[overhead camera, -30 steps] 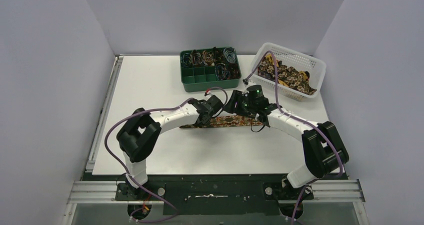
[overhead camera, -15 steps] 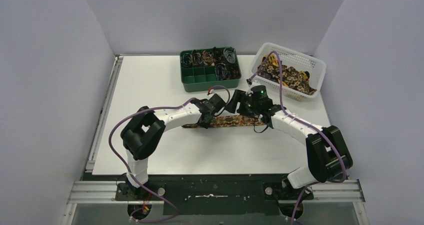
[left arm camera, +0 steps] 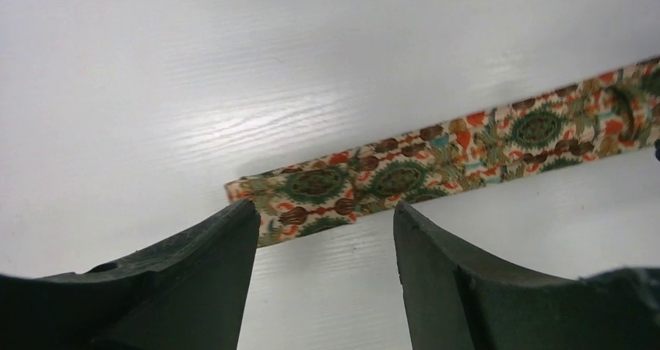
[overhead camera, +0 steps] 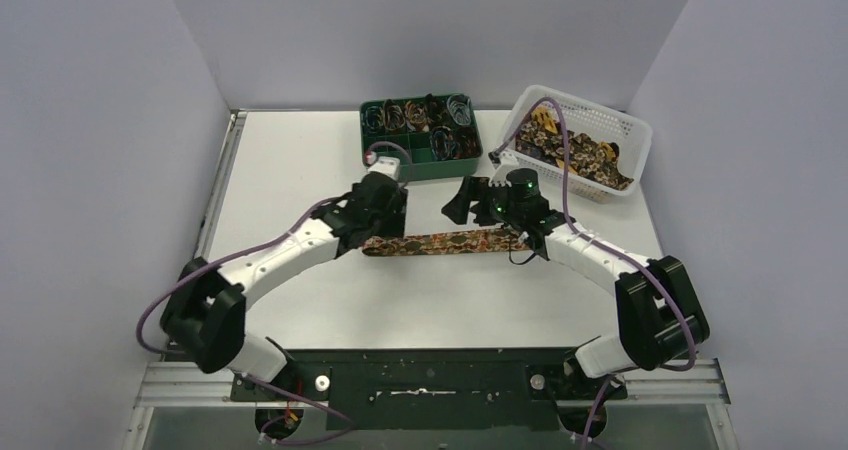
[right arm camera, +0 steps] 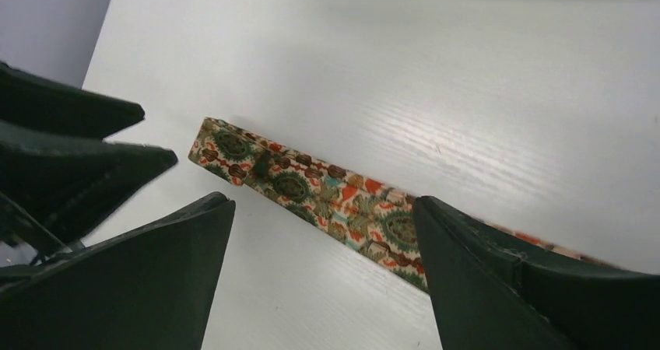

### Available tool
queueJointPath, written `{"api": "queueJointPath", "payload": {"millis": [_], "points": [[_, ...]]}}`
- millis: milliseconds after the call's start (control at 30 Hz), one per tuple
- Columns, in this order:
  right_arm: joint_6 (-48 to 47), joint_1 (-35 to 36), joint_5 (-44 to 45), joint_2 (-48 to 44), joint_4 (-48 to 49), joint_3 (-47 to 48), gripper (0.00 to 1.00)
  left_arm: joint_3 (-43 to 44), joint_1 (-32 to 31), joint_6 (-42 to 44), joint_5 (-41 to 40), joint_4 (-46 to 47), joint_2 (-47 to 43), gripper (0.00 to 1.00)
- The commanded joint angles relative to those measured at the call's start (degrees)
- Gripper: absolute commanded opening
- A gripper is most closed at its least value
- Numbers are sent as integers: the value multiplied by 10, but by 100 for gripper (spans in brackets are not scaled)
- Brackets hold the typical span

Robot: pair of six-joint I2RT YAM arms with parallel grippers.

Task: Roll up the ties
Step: Roll the tie at the center of the board.

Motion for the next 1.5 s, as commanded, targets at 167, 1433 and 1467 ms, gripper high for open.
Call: {"api": "queueJointPath", "payload": {"millis": [167,1433,1467], "points": [[-368,138,-50,49,189,16,95,-238,248,-110,243,191,-202,68],[-616,209,-179,444,-124,390,56,-357,421,-132,359,238,-257,70],[-620,210,-183,444,-126,388,53,-359,421,-133,359,242,-256,70]]}}
